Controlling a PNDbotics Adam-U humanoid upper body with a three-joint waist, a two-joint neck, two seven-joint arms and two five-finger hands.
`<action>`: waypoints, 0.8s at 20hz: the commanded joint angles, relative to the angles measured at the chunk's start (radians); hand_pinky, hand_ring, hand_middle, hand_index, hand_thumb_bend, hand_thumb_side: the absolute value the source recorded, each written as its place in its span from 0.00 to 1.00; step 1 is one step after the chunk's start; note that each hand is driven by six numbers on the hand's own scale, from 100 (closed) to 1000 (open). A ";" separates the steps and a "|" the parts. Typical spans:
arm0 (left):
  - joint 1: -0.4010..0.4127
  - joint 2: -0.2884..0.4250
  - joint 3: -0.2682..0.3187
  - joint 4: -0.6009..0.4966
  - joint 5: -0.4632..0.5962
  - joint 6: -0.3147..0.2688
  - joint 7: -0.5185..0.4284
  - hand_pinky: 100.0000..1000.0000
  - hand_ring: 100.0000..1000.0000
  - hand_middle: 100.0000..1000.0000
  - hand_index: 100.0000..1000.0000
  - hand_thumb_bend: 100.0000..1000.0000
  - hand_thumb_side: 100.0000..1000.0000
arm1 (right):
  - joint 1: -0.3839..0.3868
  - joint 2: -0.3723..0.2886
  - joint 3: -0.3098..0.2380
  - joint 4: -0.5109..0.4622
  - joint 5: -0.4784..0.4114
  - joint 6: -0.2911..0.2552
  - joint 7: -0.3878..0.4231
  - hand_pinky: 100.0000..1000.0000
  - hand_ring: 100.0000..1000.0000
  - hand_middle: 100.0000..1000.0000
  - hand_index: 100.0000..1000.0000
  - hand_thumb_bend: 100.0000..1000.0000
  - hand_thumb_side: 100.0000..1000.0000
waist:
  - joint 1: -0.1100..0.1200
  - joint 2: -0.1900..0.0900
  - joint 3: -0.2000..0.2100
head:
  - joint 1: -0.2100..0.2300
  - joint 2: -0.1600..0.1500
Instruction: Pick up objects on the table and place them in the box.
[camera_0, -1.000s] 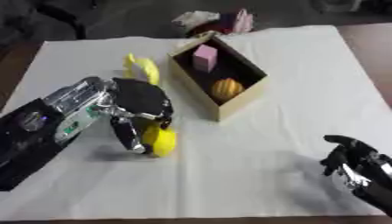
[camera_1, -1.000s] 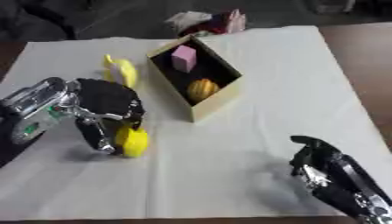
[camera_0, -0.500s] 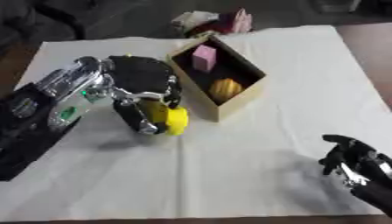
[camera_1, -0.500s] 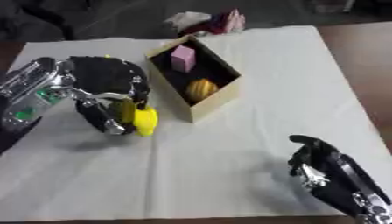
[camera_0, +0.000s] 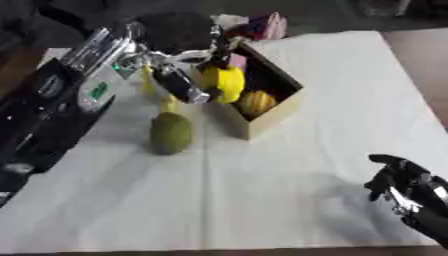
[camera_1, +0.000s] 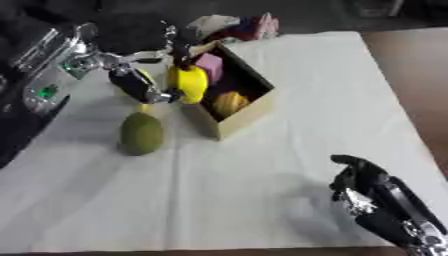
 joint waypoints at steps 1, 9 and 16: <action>-0.036 -0.042 0.026 0.098 -0.046 0.022 0.070 0.79 0.69 0.50 0.63 0.12 0.21 | -0.010 0.001 0.004 -0.012 -0.006 0.000 0.005 0.67 0.41 0.43 0.82 0.00 0.35 | -0.007 -0.015 -0.004 | 0.008 -0.014; -0.046 -0.104 0.011 0.207 -0.165 -0.008 0.150 0.80 0.77 0.77 0.86 0.40 0.33 | -0.014 0.006 0.007 -0.012 -0.008 0.001 0.009 0.67 0.41 0.43 0.82 0.00 0.35 | -0.008 -0.013 -0.012 | 0.015 -0.015; -0.005 -0.054 0.013 0.154 -0.119 -0.053 0.087 0.82 0.76 0.74 0.84 0.22 0.26 | -0.014 0.005 -0.001 -0.014 -0.006 0.001 0.002 0.67 0.41 0.43 0.82 0.00 0.34 | -0.007 -0.014 0.000 | -0.001 -0.018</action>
